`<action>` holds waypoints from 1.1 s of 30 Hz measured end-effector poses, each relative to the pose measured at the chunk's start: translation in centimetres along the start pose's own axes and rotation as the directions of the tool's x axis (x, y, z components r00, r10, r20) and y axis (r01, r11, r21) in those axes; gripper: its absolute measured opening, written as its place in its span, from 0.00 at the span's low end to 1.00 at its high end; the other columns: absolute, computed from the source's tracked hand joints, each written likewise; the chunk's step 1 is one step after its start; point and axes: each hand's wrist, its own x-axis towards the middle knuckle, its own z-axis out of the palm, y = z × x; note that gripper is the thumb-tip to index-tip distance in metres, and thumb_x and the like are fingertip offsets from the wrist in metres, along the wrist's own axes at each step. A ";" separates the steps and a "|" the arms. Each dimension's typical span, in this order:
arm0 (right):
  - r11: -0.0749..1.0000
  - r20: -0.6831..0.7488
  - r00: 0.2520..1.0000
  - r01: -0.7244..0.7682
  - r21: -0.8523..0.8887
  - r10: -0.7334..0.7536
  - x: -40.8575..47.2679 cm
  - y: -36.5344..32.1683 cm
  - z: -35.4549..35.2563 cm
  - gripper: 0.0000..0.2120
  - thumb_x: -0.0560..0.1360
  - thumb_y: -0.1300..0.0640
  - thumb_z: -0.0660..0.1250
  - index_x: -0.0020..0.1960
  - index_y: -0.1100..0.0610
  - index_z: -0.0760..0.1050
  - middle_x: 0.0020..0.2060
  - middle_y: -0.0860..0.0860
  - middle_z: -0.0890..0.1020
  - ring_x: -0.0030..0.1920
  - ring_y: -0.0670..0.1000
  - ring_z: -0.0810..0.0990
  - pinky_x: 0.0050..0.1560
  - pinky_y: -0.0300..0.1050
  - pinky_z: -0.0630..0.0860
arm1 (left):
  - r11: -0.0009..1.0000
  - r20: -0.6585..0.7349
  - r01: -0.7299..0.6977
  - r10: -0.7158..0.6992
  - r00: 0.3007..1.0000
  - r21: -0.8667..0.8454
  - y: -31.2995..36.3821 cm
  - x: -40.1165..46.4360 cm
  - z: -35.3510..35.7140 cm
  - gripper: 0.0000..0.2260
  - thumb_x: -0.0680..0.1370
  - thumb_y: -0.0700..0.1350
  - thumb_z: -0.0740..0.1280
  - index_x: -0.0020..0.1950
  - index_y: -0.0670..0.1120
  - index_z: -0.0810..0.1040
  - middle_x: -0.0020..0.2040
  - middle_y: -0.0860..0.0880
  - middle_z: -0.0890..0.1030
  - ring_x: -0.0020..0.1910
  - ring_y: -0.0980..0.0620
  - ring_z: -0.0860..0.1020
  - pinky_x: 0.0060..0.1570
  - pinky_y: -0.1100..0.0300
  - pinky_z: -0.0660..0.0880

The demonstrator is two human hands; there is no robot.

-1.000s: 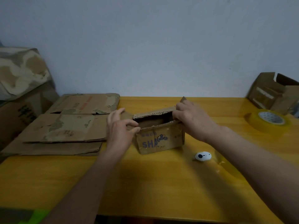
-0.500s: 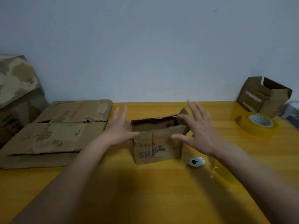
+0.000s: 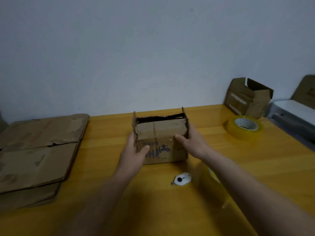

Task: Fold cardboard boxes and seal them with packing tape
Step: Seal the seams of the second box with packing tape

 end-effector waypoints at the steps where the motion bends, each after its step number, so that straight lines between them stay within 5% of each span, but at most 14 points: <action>1: 0.999 -0.019 1.000 -0.013 -0.036 0.012 0.8 0.8 -1.3 0.23 0.79 0.53 0.63 0.71 0.55 0.60 0.64 0.53 0.74 0.64 0.55 0.73 0.63 0.55 0.72 | 0.999 0.048 0.010 -0.012 0.999 0.046 0.6 1.3 0.9 0.31 0.80 0.42 0.66 0.78 0.56 0.55 0.69 0.58 0.68 0.70 0.53 0.68 0.68 0.50 0.69; 4: 0.991 -0.041 0.998 -0.056 -0.121 0.052 3.3 3.0 -4.7 0.20 0.80 0.57 0.60 0.70 0.56 0.60 0.64 0.55 0.73 0.63 0.56 0.72 0.62 0.54 0.72 | 0.959 0.094 0.023 -0.052 0.994 0.284 2.1 5.3 4.0 0.32 0.79 0.46 0.67 0.79 0.55 0.53 0.75 0.52 0.65 0.72 0.49 0.66 0.68 0.51 0.68; 6: 0.984 -0.063 0.997 -0.057 -0.171 0.047 5.4 4.3 -6.5 0.19 0.80 0.59 0.59 0.70 0.55 0.60 0.64 0.55 0.73 0.63 0.57 0.72 0.60 0.53 0.72 | 0.927 0.082 0.030 -0.066 0.994 0.375 3.0 7.5 6.2 0.30 0.79 0.46 0.66 0.78 0.53 0.57 0.72 0.48 0.68 0.64 0.50 0.70 0.58 0.56 0.70; 9: 0.969 -0.155 0.987 -0.074 -0.235 0.038 8.6 6.1 -8.6 0.16 0.80 0.60 0.59 0.67 0.56 0.63 0.61 0.55 0.75 0.62 0.59 0.74 0.58 0.55 0.73 | 0.935 0.088 0.042 -0.077 0.993 0.351 3.8 10.6 9.5 0.28 0.80 0.43 0.66 0.77 0.51 0.58 0.69 0.48 0.72 0.59 0.51 0.72 0.52 0.58 0.69; 11: 0.948 -0.234 0.971 -0.116 -0.297 0.046 10.7 7.2 -10.2 0.14 0.80 0.59 0.59 0.65 0.57 0.65 0.60 0.57 0.76 0.60 0.60 0.74 0.57 0.56 0.73 | 0.948 0.072 0.083 -0.110 0.991 0.308 3.9 13.0 11.7 0.33 0.79 0.43 0.67 0.79 0.50 0.52 0.71 0.48 0.70 0.66 0.47 0.72 0.56 0.56 0.71; 16: 0.949 -0.362 0.932 -0.113 -0.295 -0.002 15.2 9.5 -14.5 0.10 0.78 0.56 0.64 0.56 0.58 0.68 0.55 0.56 0.76 0.55 0.58 0.75 0.53 0.54 0.75 | 0.964 0.088 0.094 -0.119 0.989 0.247 4.2 19.0 17.5 0.27 0.78 0.42 0.68 0.74 0.47 0.59 0.71 0.46 0.69 0.65 0.45 0.74 0.64 0.49 0.71; 20: 0.903 -0.396 0.901 -0.011 -0.430 -0.178 15.5 11.5 -16.4 0.17 0.77 0.44 0.64 0.52 0.58 0.72 0.60 0.53 0.70 0.57 0.50 0.71 0.53 0.43 0.72 | 0.975 0.106 0.068 -0.092 0.990 0.211 5.1 23.3 20.8 0.30 0.79 0.42 0.67 0.77 0.46 0.56 0.71 0.48 0.68 0.70 0.46 0.69 0.61 0.59 0.67; 23: 0.939 -0.451 0.869 0.043 -0.341 -0.203 14.6 12.9 -17.4 0.21 0.77 0.39 0.56 0.47 0.57 0.73 0.62 0.52 0.69 0.63 0.51 0.69 0.61 0.46 0.71 | 0.968 -0.001 0.097 -0.099 0.995 0.232 5.7 25.4 22.7 0.35 0.79 0.44 0.67 0.79 0.46 0.50 0.76 0.46 0.61 0.74 0.45 0.63 0.67 0.56 0.64; 26: 0.987 -0.607 0.785 0.036 -0.156 -0.125 15.7 14.2 -18.8 0.07 0.81 0.55 0.57 0.56 0.56 0.67 0.55 0.53 0.71 0.58 0.54 0.73 0.57 0.48 0.73 | 0.974 -0.068 0.147 -0.137 0.988 0.170 5.2 25.4 24.8 0.30 0.80 0.45 0.64 0.78 0.49 0.53 0.74 0.45 0.64 0.69 0.44 0.68 0.63 0.52 0.68; 29: 0.990 -0.397 0.917 0.041 0.137 0.017 16.8 14.8 -19.5 0.31 0.78 0.63 0.62 0.76 0.50 0.51 0.68 0.51 0.69 0.69 0.51 0.68 0.69 0.51 0.68 | 0.989 0.046 0.145 -0.146 0.988 0.025 4.7 24.2 27.1 0.25 0.82 0.46 0.60 0.78 0.53 0.57 0.67 0.50 0.70 0.61 0.50 0.73 0.61 0.54 0.71; 31: 0.989 -0.284 0.958 0.078 0.126 -0.039 16.9 14.9 -19.2 0.38 0.77 0.62 0.65 0.77 0.47 0.46 0.70 0.51 0.67 0.70 0.50 0.66 0.71 0.52 0.65 | 0.990 0.087 0.142 -0.142 0.986 0.003 5.0 24.3 28.2 0.22 0.82 0.46 0.59 0.76 0.54 0.62 0.66 0.49 0.74 0.60 0.49 0.76 0.62 0.50 0.74; 33: 0.995 -0.329 0.940 0.100 0.017 -0.089 17.1 15.4 -19.0 0.37 0.77 0.62 0.66 0.77 0.48 0.49 0.70 0.51 0.68 0.71 0.51 0.66 0.71 0.54 0.66 | 0.989 0.126 0.150 -0.149 0.981 0.004 5.6 24.8 29.0 0.20 0.82 0.45 0.59 0.74 0.55 0.66 0.65 0.49 0.76 0.59 0.49 0.77 0.61 0.48 0.76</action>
